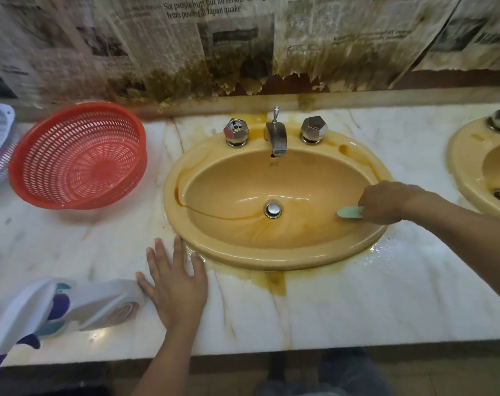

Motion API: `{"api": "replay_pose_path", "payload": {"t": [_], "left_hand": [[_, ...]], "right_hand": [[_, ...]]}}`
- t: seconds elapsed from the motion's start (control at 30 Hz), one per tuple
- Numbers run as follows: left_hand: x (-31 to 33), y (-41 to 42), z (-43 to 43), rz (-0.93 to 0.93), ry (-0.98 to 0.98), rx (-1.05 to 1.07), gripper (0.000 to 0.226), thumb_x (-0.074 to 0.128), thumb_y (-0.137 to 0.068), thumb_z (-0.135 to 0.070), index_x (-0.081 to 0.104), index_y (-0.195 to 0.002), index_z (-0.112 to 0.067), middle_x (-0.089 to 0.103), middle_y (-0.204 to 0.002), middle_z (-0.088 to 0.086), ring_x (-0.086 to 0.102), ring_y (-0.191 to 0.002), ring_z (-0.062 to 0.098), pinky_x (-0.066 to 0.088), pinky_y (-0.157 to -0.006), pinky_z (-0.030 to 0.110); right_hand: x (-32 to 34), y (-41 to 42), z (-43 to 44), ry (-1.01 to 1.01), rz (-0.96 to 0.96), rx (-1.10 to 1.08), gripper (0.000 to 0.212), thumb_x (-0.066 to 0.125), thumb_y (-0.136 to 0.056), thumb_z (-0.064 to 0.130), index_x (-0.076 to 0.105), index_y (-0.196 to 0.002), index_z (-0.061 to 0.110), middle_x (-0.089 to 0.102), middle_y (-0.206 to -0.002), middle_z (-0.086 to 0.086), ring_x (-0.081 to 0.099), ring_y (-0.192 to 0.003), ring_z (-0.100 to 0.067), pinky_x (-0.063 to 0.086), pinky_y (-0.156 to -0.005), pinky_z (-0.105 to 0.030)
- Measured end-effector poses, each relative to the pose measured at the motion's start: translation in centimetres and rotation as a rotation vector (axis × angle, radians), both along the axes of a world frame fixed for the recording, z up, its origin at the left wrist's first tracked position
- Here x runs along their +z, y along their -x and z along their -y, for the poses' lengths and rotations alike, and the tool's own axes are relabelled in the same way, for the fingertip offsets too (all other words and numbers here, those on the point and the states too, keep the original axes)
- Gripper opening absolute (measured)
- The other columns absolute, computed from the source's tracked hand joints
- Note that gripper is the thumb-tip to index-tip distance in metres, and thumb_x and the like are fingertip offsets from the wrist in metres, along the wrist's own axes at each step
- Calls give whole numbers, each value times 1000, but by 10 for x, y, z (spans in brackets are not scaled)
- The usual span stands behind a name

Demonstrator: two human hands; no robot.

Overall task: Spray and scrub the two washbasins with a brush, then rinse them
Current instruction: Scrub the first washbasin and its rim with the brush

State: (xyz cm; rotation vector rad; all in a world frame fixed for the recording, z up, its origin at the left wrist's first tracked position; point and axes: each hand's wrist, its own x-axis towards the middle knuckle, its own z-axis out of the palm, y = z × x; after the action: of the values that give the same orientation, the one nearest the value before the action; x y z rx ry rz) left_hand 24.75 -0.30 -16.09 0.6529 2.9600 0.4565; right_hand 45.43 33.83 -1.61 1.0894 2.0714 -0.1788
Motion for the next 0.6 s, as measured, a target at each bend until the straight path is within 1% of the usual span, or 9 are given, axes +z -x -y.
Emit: {"api": "replay_pose_path", "payload": {"t": [0.03,0.1,0.2,0.27,0.33,0.43,0.47,0.53,0.6], "left_hand": [[1,-1,0,3,-6,-3,60,33,-101,-52,38,-157,-32,20,-170,5,8,-159,23,4,-124,61],[2,-2,1,28,-27,-2,55,39,-104,-50,40,-156,-33,21,-170,3,8,-159,21,3,-125,59],[6,2,2,117,-184,73,42,54,-102,-38,57,-143,-30,29,-168,1,13,-158,18,1,-126,53],[20,2,-2,207,-430,168,31,59,-99,-25,67,-129,-25,40,-161,3,27,-154,21,13,-126,48],[45,-7,-14,259,-625,231,27,60,-99,-19,69,-124,-21,47,-153,2,40,-144,19,32,-115,33],[82,-28,-51,315,-635,134,19,63,-97,-16,74,-112,-20,55,-127,-4,52,-119,13,39,-97,20],[91,-35,-68,401,-601,97,11,64,-97,-20,74,-99,-23,58,-114,-7,55,-108,14,41,-91,21],[106,-46,-99,658,-536,55,25,62,-99,-35,68,-78,-23,59,-86,-10,54,-83,18,40,-69,21],[118,-52,-125,935,-463,78,37,57,-100,-48,74,-86,-18,66,-87,-9,57,-80,15,39,-68,25]], "right_hand": [[-2,-3,-2,-87,-20,-4,39,41,-98,47,65,-106,18,57,-90,1,59,-83,-24,52,-73,-34],[-4,-3,0,-64,-24,16,37,43,-98,49,64,-108,20,59,-96,0,59,-87,-23,53,-79,-35],[-7,2,21,137,-63,90,30,45,-101,32,70,-99,15,57,-89,1,53,-75,-19,46,-57,-18],[-16,-3,34,189,-258,21,22,50,-98,28,72,-98,29,59,-87,6,56,-86,-21,41,-59,-23],[-30,-8,48,179,-558,-137,27,55,-98,28,70,-119,35,67,-105,5,58,-97,-20,43,-72,-28],[-44,-5,79,288,-908,-360,44,53,-100,16,58,-140,33,67,-119,1,60,-98,-18,43,-71,-20],[-47,0,90,335,-997,-394,47,52,-100,11,55,-142,33,67,-114,0,61,-93,-17,42,-68,-16],[-48,9,110,387,-1137,-403,50,50,-101,7,52,-144,33,64,-91,5,56,-71,-5,40,-58,-14],[-52,15,118,360,-1251,-364,49,52,-102,9,52,-145,30,59,-80,11,52,-64,-2,38,-60,-15]]}}
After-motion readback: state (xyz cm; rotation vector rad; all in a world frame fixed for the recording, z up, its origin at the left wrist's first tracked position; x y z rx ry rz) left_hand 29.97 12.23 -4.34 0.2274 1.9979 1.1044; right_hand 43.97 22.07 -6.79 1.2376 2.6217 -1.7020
